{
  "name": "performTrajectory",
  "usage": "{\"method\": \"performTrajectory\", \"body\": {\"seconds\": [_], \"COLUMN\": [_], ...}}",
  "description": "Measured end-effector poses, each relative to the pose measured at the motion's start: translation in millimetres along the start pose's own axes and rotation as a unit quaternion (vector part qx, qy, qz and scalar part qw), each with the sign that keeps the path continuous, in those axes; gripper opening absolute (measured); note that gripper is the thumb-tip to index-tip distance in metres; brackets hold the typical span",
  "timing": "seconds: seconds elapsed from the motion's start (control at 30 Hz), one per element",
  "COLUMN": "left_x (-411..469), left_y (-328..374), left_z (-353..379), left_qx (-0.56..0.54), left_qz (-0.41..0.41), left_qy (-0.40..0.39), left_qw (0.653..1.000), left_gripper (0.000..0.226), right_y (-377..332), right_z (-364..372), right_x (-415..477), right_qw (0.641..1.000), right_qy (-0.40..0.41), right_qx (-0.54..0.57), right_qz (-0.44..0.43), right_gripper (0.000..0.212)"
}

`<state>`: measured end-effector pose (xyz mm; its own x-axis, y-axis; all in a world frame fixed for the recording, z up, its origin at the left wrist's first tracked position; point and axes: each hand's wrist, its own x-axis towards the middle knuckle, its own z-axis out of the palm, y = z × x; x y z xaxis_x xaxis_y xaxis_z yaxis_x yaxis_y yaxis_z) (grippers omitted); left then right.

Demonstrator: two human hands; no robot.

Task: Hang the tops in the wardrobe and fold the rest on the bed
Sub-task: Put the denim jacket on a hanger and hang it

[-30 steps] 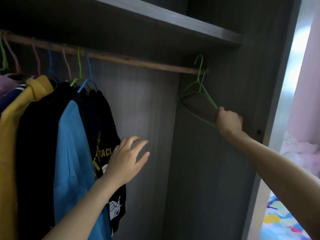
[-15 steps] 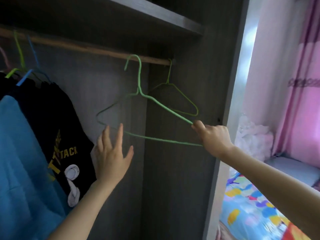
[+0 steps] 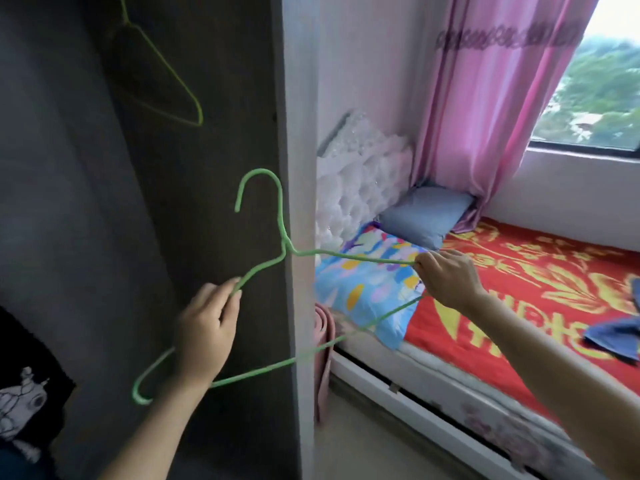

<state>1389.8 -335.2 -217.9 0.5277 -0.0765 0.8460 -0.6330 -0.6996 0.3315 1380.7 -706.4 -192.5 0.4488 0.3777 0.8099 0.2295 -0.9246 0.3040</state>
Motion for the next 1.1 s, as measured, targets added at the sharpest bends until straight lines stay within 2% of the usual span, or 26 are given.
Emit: {"method": "performTrajectory", "body": {"seconds": [0.07, 0.17, 0.23, 0.33, 0.5, 0.57, 0.67, 0.77, 0.87, 0.97, 1.03, 1.1], "left_x": [-15, -29, -30, -29, -29, -30, -38, -46, -56, -72, -82, -91], "left_y": [20, 44, 62, 88, 133, 151, 184, 219, 244, 263, 272, 273], "left_z": [28, 64, 88, 122, 177, 197, 226, 253, 279, 292, 304, 318], "left_qx": [-0.036, -0.065, -0.095, -0.102, -0.177, -0.222, -0.29, -0.34, -0.378, -0.397, -0.405, -0.407], "left_qz": [0.003, 0.015, 0.04, 0.054, 0.05, 0.037, 0.039, 0.066, 0.094, 0.15, 0.191, 0.215], "left_qy": [-0.017, -0.063, -0.084, -0.111, -0.159, -0.185, -0.225, -0.251, -0.278, -0.303, -0.328, -0.352], "left_qw": [0.999, 0.996, 0.991, 0.987, 0.97, 0.957, 0.929, 0.904, 0.878, 0.854, 0.832, 0.815], "left_gripper": [0.032, 0.021, 0.025, 0.037, 0.03, 0.024, 0.027, 0.037, 0.037, 0.033, 0.033, 0.03], "right_y": [16, 35, 50, 69, 104, 115, 129, 131, 122, 102, 86, 73], "right_z": [-2, -12, -22, -45, -84, -101, -125, -145, -158, -157, -147, -134], "right_x": [-41, -100, -134, -165, -205, -218, -238, -258, -266, -267, -266, -266], "right_qw": [0.998, 0.994, 0.99, 0.982, 0.962, 0.95, 0.938, 0.933, 0.921, 0.91, 0.882, 0.83], "right_qy": [-0.036, -0.076, -0.098, -0.129, -0.148, -0.164, -0.177, -0.168, -0.154, -0.166, -0.176, -0.191], "right_qx": [-0.024, -0.016, -0.023, -0.041, -0.119, -0.147, -0.18, -0.153, -0.101, -0.029, 0.031, 0.095], "right_qz": [0.035, 0.079, 0.102, 0.132, 0.195, 0.221, 0.239, 0.279, 0.343, 0.378, 0.437, 0.516], "right_gripper": [0.053, 0.038, 0.036, 0.039, 0.055, 0.057, 0.06, 0.051, 0.03, 0.022, 0.021, 0.025]}}
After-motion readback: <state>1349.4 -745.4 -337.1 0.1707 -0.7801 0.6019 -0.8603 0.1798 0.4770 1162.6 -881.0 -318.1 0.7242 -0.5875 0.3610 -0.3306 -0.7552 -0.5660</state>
